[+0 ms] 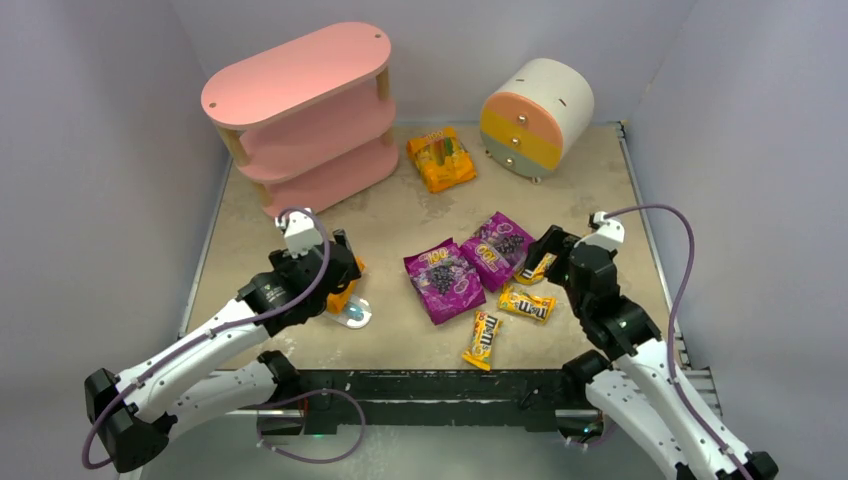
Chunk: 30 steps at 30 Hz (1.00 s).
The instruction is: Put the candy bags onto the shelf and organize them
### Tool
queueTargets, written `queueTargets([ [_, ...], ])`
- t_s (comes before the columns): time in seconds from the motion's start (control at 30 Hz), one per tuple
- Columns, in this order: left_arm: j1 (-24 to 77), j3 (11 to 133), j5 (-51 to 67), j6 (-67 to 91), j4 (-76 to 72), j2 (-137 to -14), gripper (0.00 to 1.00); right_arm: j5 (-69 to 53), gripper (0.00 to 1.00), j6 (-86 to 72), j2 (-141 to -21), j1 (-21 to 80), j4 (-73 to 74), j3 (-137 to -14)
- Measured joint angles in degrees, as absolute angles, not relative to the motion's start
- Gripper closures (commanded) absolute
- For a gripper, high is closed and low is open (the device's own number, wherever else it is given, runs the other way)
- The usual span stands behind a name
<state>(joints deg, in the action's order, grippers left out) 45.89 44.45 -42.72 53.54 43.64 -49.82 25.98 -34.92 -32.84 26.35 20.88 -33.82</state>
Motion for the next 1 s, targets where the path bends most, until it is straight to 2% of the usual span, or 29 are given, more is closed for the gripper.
queueTargets([
  [0.27,43.6,43.5,-43.5,56.6,46.4,-49.3,0.00,24.4,0.01,-34.5,-35.0,26.3,19.8,-33.8],
  [0.5,21.2,36.1,-31.0,52.4,41.1,-47.6,0.00,22.8,0.01,-33.5,-35.2,26.3,17.2,-32.8],
  [0.6,15.2,35.2,-27.0,51.7,40.8,-48.7,0.00,22.3,0.01,-33.0,-35.3,26.3,17.1,-32.8],
  [0.8,12.5,35.0,-24.0,52.8,41.1,-46.9,0.00,21.5,0.01,-32.9,-35.2,26.3,16.8,-32.8],
  [0.93,12.3,33.3,-23.4,54.0,40.8,-44.6,0.08,21.5,0.01,-32.9,-35.2,26.3,16.8,-32.8],
  [1.0,12.2,31.9,-22.1,54.7,40.1,-44.1,0.09,21.5,0.01,-32.7,-35.2,26.3,16.4,-32.7],
])
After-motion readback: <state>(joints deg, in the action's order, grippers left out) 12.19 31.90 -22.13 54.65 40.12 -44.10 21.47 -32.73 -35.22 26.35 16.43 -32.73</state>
